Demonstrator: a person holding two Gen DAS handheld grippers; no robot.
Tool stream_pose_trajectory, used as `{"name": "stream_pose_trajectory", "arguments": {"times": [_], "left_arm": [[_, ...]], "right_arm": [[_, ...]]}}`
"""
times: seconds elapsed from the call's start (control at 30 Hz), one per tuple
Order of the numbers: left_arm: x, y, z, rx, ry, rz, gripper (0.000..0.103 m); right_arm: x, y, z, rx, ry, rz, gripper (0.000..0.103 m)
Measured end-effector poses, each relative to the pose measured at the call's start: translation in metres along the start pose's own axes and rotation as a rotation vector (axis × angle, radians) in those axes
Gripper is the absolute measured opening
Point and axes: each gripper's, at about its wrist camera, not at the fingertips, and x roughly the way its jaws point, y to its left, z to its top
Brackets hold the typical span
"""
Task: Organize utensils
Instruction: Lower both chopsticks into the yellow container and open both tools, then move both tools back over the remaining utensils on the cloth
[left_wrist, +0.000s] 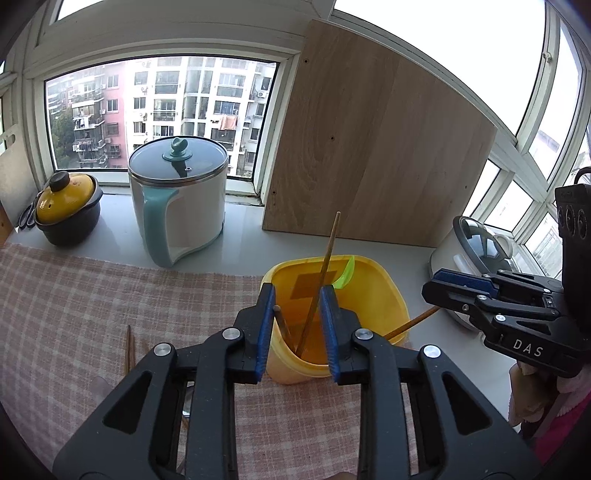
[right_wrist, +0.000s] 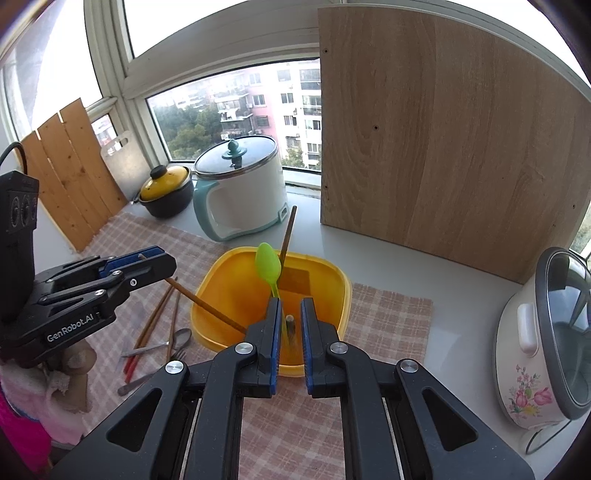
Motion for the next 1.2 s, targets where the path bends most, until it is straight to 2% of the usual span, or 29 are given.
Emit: {"name": "stream_pose_trajectory", "arguments": {"times": [0.1,0.2,0.33,0.4,0.6,0.67,0.97,1.2], "left_arm": [[-0.003,0.003,-0.003,-0.008,-0.001,0.006,0.024],[-0.007,0.006,-0.005,-0.011,-0.002,0.013,0.024],[-0.012,0.01,-0.009,-0.012,0.002,0.024,0.024],[-0.016,0.012,-0.01,-0.012,0.004,0.029,0.024],[-0.03,0.031,-0.019,-0.032,0.011,0.036,0.026],[-0.038,0.044,-0.024,-0.047,0.004,0.05,0.038],[-0.07,0.11,-0.05,-0.076,0.048,0.138,0.038],[-0.083,0.154,-0.076,-0.126,0.094,0.161,0.038]], "right_arm": [[-0.004,0.0,-0.002,0.003,-0.017,-0.012,0.041],[-0.006,0.0,-0.003,0.005,-0.028,-0.019,0.055],[-0.009,0.004,-0.004,0.006,-0.033,-0.03,0.06],[-0.011,0.008,-0.005,0.003,-0.041,-0.041,0.07],[-0.014,0.021,-0.011,-0.014,-0.039,-0.068,0.075],[-0.016,0.025,-0.015,-0.015,-0.041,-0.07,0.078],[-0.023,0.057,-0.033,-0.037,-0.077,-0.026,0.079],[-0.018,0.093,-0.05,-0.08,-0.095,0.021,0.079]]}}
